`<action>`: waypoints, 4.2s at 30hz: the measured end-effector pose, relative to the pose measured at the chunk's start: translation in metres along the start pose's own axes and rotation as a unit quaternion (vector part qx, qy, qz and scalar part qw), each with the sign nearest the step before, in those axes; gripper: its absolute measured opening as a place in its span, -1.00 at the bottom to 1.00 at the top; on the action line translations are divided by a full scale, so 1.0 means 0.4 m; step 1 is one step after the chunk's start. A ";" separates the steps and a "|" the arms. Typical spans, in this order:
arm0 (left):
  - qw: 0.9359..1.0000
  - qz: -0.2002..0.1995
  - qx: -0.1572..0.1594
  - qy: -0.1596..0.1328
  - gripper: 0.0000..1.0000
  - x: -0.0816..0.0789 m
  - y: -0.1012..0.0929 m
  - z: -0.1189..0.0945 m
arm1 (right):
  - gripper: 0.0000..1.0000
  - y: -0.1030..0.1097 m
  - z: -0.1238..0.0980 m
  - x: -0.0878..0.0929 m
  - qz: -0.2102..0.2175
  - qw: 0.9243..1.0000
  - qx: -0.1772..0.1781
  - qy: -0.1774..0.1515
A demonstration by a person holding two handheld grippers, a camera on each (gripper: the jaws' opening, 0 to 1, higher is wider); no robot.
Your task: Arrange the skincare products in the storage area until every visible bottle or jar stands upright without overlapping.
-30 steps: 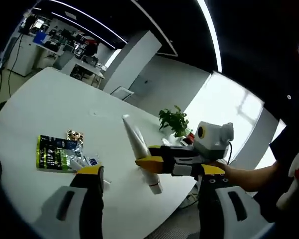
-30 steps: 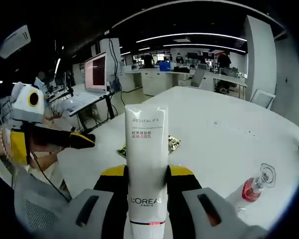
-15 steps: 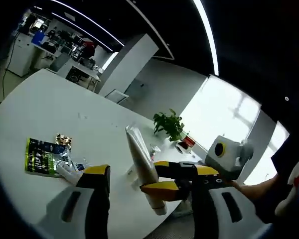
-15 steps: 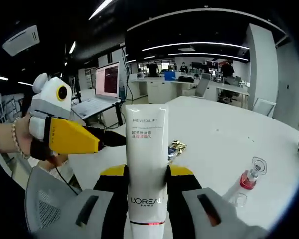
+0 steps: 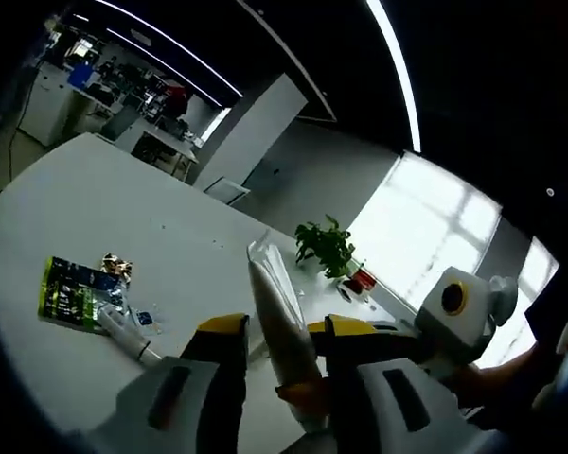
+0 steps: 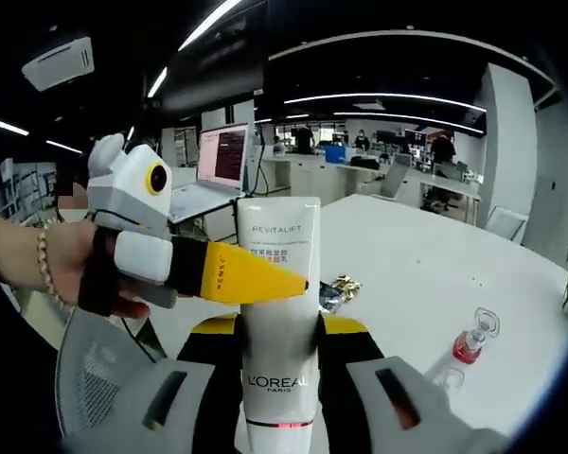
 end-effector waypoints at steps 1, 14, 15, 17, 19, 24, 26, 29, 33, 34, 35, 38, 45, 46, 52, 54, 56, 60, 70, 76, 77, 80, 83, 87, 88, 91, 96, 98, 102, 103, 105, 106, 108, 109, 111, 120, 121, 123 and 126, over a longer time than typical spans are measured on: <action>1.000 0.000 0.000 0.001 -0.60 0.000 -0.002 0.000 | -0.41 0.003 -0.003 -0.001 -0.002 1.000 0.000 -0.001; 0.999 0.025 0.029 0.034 -0.82 -0.016 -0.008 -0.017 | -0.38 -0.001 -0.017 0.004 0.009 0.997 -0.074 -0.009; 0.998 0.037 0.038 0.042 -0.83 -0.020 -0.005 -0.021 | -0.39 -0.006 -0.018 0.003 0.007 0.996 -0.092 -0.012; 0.994 0.073 0.063 0.058 -0.84 -0.042 -0.012 -0.025 | -0.39 -0.017 -0.031 -0.007 0.010 0.991 -0.135 -0.018; 0.987 0.105 0.097 0.068 -0.84 -0.066 -0.026 -0.025 | -0.42 -0.029 -0.050 -0.022 0.005 0.985 -0.171 -0.031; 0.971 0.136 0.184 0.063 -0.84 -0.112 -0.073 -0.018 | -0.45 -0.066 -0.071 -0.038 0.029 0.963 -0.263 -0.047; 0.965 0.152 0.204 0.064 -0.84 -0.122 -0.095 -0.014 | -0.50 -0.064 -0.084 -0.050 0.032 0.955 -0.289 -0.057; 0.950 0.180 0.244 0.070 -0.84 -0.135 -0.129 -0.008 | -0.55 -0.065 -0.100 -0.057 0.036 0.948 -0.311 -0.061; 0.934 0.209 0.272 0.103 -0.84 -0.133 -0.152 0.002 | -0.57 -0.067 -0.114 -0.050 0.035 0.944 -0.324 -0.055; 0.929 0.217 0.279 0.115 -0.84 -0.127 -0.156 0.007 | -0.57 -0.064 -0.113 -0.043 0.035 0.944 -0.325 -0.052; 0.925 0.221 0.284 0.123 -0.84 -0.123 -0.159 0.009 | -0.55 -0.062 -0.113 -0.038 0.033 0.944 -0.324 -0.050; 0.911 0.235 0.309 0.138 -0.85 -0.110 -0.180 0.017 | -0.59 -0.043 -0.117 -0.024 0.020 0.940 -0.339 -0.036; 0.912 0.242 0.304 0.131 -0.80 -0.115 -0.182 0.024 | -0.68 -0.059 -0.130 -0.023 0.028 0.943 -0.330 -0.036; 0.914 0.241 0.299 0.132 -0.79 -0.120 -0.185 0.029 | -0.69 -0.058 -0.130 -0.026 0.031 0.942 -0.331 -0.036; 0.881 0.330 0.287 0.183 -0.74 -0.142 -0.193 0.033 | -0.70 -0.057 -0.125 -0.029 -0.001 0.945 -0.326 -0.028; 0.863 0.362 0.283 0.211 -0.70 -0.142 -0.192 0.032 | -0.70 -0.057 -0.123 -0.025 -0.009 0.946 -0.324 -0.023; 0.853 0.383 0.280 0.218 -0.65 -0.144 -0.192 0.034 | -0.70 -0.061 -0.122 -0.022 -0.012 0.946 -0.323 -0.021; 0.843 0.398 0.279 0.232 -0.62 -0.143 -0.195 0.038 | -0.70 -0.065 -0.121 -0.020 -0.015 0.946 -0.322 -0.021; 0.831 0.400 0.277 0.269 -0.66 -0.110 -0.194 0.060 | -0.69 -0.069 -0.119 0.003 -0.036 0.952 -0.303 -0.001; 0.825 0.401 0.277 0.285 -0.72 -0.089 -0.190 0.078 | -0.67 -0.080 -0.118 0.019 -0.058 0.958 -0.282 0.012; 0.824 0.402 0.278 0.286 -0.72 -0.088 -0.188 0.080 | -0.67 -0.083 -0.118 0.021 -0.058 0.958 -0.280 0.014; 0.822 0.401 0.283 0.289 -0.73 -0.081 -0.181 0.090 | -0.66 -0.090 -0.118 0.028 -0.057 0.960 -0.273 0.017; 0.819 0.401 0.288 0.291 -0.73 -0.075 -0.175 0.100 | -0.65 -0.100 -0.119 0.038 -0.054 0.963 -0.263 0.022; 0.816 0.404 0.294 0.290 -0.74 -0.061 -0.170 0.117 | -0.62 -0.113 -0.120 0.052 -0.046 0.968 -0.247 0.027; 0.815 0.404 0.296 0.291 -0.74 -0.058 -0.168 0.122 | -0.61 -0.116 -0.121 0.058 -0.044 0.970 -0.239 0.028; 0.814 0.402 0.301 0.291 -0.74 -0.044 -0.167 0.142 | -0.60 -0.123 -0.123 0.070 -0.038 0.974 -0.223 0.031; 0.816 0.398 0.303 0.290 -0.74 -0.038 -0.162 0.166 | -0.57 -0.137 -0.126 0.081 -0.028 0.981 -0.193 0.024; 0.816 0.396 0.304 0.291 -0.74 -0.035 -0.158 0.177 | -0.56 -0.141 -0.126 0.085 -0.027 0.983 -0.180 0.023; 0.809 0.402 0.310 0.297 -0.74 -0.025 -0.158 0.196 | -0.55 -0.148 -0.124 0.095 -0.025 0.986 -0.160 0.026; 0.808 0.403 0.311 0.297 -0.74 -0.024 -0.158 0.198 | -0.54 -0.150 -0.124 0.097 -0.024 0.987 -0.156 0.025; 0.807 0.402 0.315 0.299 -0.74 -0.018 -0.153 0.209 | -0.52 -0.157 -0.123 0.105 -0.017 0.989 -0.146 0.024; 0.806 0.401 0.315 0.299 -0.74 -0.016 -0.151 0.212 | -0.48 -0.159 -0.123 0.106 -0.013 0.989 -0.145 0.022; 0.806 0.403 0.314 0.300 -0.74 -0.010 -0.145 0.221 | -0.43 -0.166 -0.124 0.110 -0.002 0.990 -0.139 0.013; 0.805 0.404 0.314 0.301 -0.74 -0.007 -0.142 0.224 | -0.41 -0.169 -0.125 0.113 0.005 0.991 -0.135 0.010; 0.803 0.407 0.312 0.305 -0.74 0.000 -0.134 0.233 | -0.38 -0.173 -0.126 0.118 0.012 0.992 -0.127 0.007; 0.812 0.400 0.297 0.303 -0.74 0.026 -0.081 0.268 | 0.01 -0.190 -0.138 0.149 0.037 0.996 -0.082 -0.015; 0.814 0.397 0.297 0.302 -0.74 0.028 -0.079 0.269 | 0.05 -0.192 -0.139 0.151 0.039 0.996 -0.078 -0.016; 0.816 0.395 0.299 0.298 -0.74 0.033 -0.070 0.273 | 0.15 -0.194 -0.140 0.154 0.046 0.996 -0.070 -0.018; 0.817 0.393 0.296 0.300 -0.74 0.046 -0.058 0.283 | 0.27 -0.201 -0.140 0.159 0.053 0.997 -0.054 -0.025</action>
Point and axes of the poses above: the point that each gripper's makers call its tool centre point, and the gripper's own axes: z roughly forward along the fingers, y roughly to its left, x roughly out of its underside, the point moved 9 cm from there along -z, roughly backward along the fingers, and after that the axes turned 8 degrees about z, right-handed, at the moved point
